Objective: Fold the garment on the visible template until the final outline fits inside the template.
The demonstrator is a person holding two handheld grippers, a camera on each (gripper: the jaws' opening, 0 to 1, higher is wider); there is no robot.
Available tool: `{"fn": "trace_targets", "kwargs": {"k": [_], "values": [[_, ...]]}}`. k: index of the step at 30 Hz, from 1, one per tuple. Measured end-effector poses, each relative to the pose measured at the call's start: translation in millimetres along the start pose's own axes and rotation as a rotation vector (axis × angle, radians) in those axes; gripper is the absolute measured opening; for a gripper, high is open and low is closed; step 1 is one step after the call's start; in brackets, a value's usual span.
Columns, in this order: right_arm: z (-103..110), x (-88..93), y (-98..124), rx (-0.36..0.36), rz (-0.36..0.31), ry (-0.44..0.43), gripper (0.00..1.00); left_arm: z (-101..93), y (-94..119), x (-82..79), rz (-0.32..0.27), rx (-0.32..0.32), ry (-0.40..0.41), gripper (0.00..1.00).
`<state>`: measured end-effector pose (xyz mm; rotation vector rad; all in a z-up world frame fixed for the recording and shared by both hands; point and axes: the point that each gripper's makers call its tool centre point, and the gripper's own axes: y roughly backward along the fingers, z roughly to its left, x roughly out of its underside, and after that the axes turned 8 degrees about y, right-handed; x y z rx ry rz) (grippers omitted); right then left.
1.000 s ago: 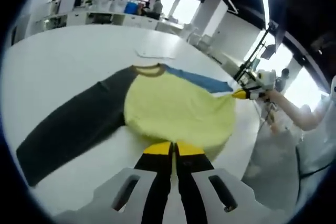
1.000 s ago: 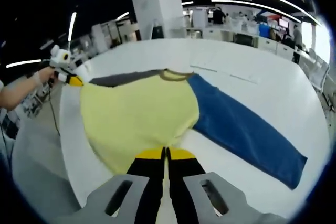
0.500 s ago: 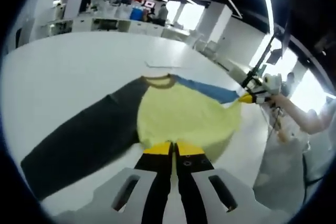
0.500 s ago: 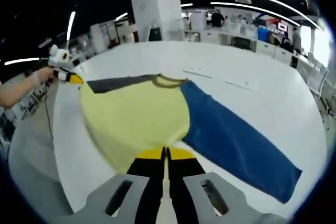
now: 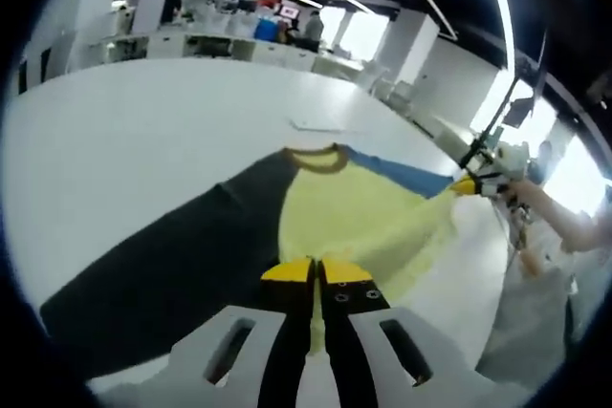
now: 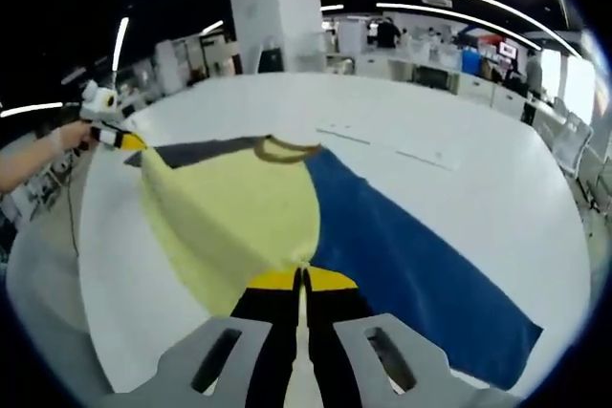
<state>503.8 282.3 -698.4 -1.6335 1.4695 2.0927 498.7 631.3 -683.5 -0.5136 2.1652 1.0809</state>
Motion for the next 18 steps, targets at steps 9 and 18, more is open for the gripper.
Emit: {"fn": "trace_targets", "kwargs": {"k": [9,18], "values": [[-14,-3.4,-15,0.033,0.0,-0.022,0.02,13.7,-15,-8.7,-0.028,-0.06,-0.009,0.0],[-29,-8.0,-36,0.094,0.01,0.008,0.02,23.4,-27,-17.5,-0.05,-0.111,-0.045,0.0]]}}
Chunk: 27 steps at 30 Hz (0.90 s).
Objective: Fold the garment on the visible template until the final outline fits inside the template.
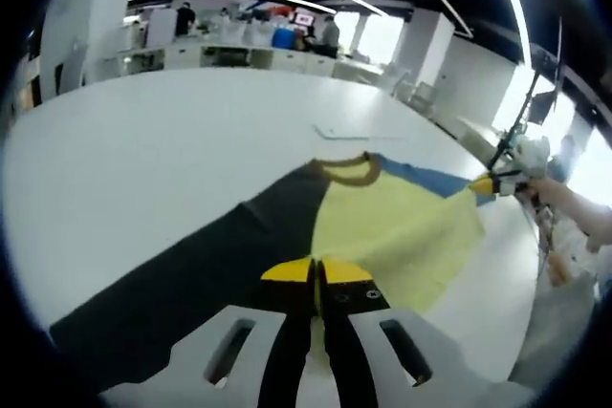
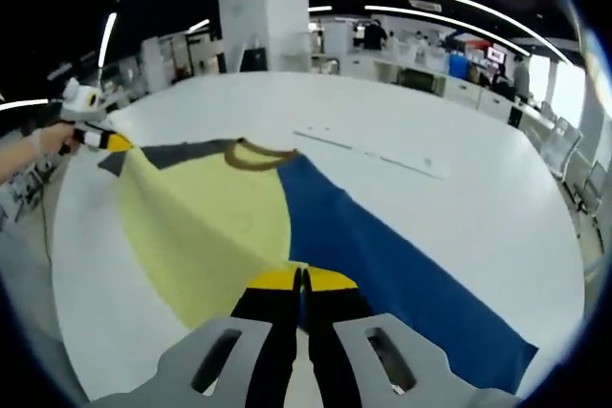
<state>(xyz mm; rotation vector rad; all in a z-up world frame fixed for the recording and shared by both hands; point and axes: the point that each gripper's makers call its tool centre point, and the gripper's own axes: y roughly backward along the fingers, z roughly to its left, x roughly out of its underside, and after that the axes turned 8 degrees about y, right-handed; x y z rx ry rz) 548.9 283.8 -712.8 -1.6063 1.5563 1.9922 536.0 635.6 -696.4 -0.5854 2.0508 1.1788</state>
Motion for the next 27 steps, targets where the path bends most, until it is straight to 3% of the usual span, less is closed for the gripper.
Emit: {"fn": "trace_targets", "kwargs": {"k": [9,27], "values": [[-8,2.6,-19,0.021,0.027,0.027,0.02,11.0,-18,-1.4,0.015,-0.042,-0.029,0.0],[-9,18.9,-41,0.002,0.076,0.028,0.02,26.1,-40,18.9,0.094,-0.091,-0.088,0.0]]}}
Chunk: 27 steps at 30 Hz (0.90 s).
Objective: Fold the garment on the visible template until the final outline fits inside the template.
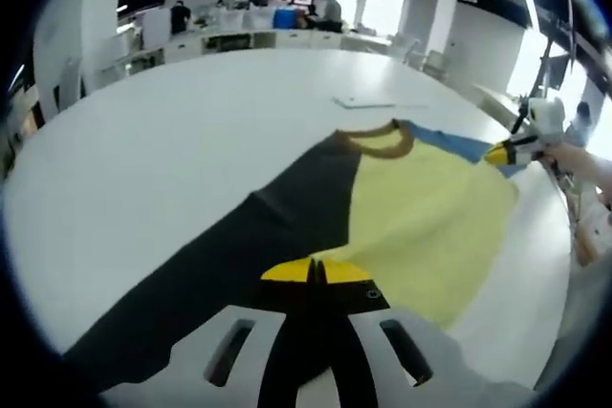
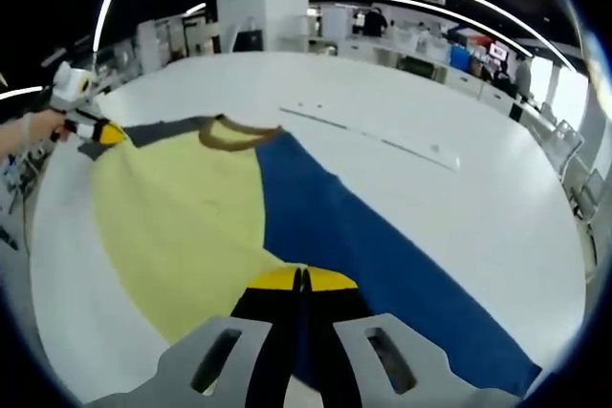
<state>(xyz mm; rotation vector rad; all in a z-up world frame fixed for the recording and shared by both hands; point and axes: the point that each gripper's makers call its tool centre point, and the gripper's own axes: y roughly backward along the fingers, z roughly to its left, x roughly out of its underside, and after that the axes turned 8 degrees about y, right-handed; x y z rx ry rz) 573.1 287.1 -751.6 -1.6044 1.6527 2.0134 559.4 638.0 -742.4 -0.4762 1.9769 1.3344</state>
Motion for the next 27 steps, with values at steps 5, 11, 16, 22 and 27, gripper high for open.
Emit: {"fn": "trace_targets", "kwargs": {"k": [5,11,16,22,27], "values": [[1,2.8,-2,-0.007,0.004,-0.008,0.02,1.8,-3,5.0,0.014,0.006,-0.004,0.0],[1,3.0,-5,-0.013,0.0,-0.009,0.02,2.3,-5,7.6,0.018,0.024,-0.007,0.0],[1,3.4,-5,-0.022,-0.008,-0.017,0.03,2.2,-8,11.3,0.031,0.035,-0.007,0.0],[1,3.1,-5,-0.023,-0.009,0.003,0.03,2.5,-8,10.6,0.036,0.038,-0.009,0.0],[1,3.2,-5,-0.02,-0.014,0.0,0.03,1.3,-8,10.4,0.043,0.027,-0.026,0.0]]}}
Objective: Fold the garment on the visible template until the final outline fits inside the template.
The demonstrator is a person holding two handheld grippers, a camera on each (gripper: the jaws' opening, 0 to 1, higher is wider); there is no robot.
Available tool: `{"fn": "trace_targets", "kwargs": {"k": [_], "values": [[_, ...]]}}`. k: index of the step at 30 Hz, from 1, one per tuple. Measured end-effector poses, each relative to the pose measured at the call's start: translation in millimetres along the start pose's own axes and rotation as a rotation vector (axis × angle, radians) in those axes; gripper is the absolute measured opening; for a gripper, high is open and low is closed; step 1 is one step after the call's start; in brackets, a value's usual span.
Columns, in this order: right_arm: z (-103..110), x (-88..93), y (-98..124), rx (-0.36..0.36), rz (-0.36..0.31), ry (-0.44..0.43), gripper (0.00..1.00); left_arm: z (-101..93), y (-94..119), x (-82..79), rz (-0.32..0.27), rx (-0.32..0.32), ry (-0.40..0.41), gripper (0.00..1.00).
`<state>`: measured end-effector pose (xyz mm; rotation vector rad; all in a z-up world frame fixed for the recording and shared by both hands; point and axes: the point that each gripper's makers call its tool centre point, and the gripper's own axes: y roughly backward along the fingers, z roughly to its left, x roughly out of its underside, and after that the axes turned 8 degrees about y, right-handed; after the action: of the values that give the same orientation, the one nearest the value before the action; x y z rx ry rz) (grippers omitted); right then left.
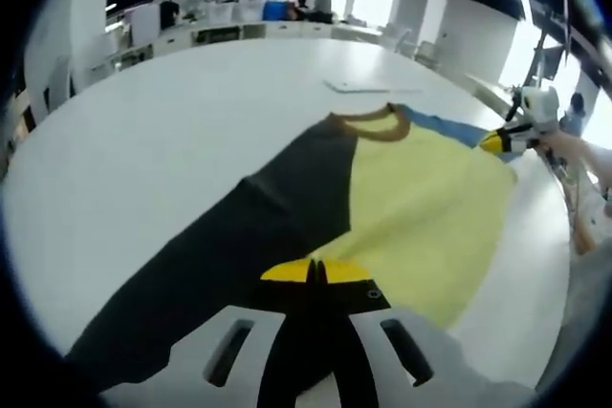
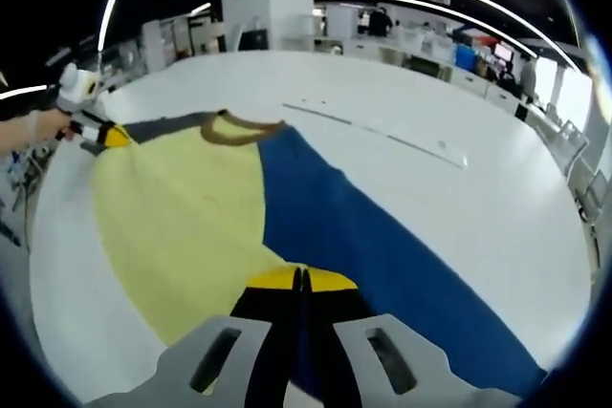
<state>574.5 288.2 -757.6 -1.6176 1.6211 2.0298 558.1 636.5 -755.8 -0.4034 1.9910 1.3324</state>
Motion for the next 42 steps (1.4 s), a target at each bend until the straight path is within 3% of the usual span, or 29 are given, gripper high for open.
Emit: {"fn": "trace_targets", "kwargs": {"k": [17,42], "values": [[-4,-8.3,10,0.03,-0.023,0.007,0.09,0.5,13,-8.8,-0.013,-0.016,-0.022,0.03],[13,-25.1,40,0.022,-0.055,0.043,0.26,-21.0,52,-19.4,-0.018,-0.001,-0.139,0.24]]}}
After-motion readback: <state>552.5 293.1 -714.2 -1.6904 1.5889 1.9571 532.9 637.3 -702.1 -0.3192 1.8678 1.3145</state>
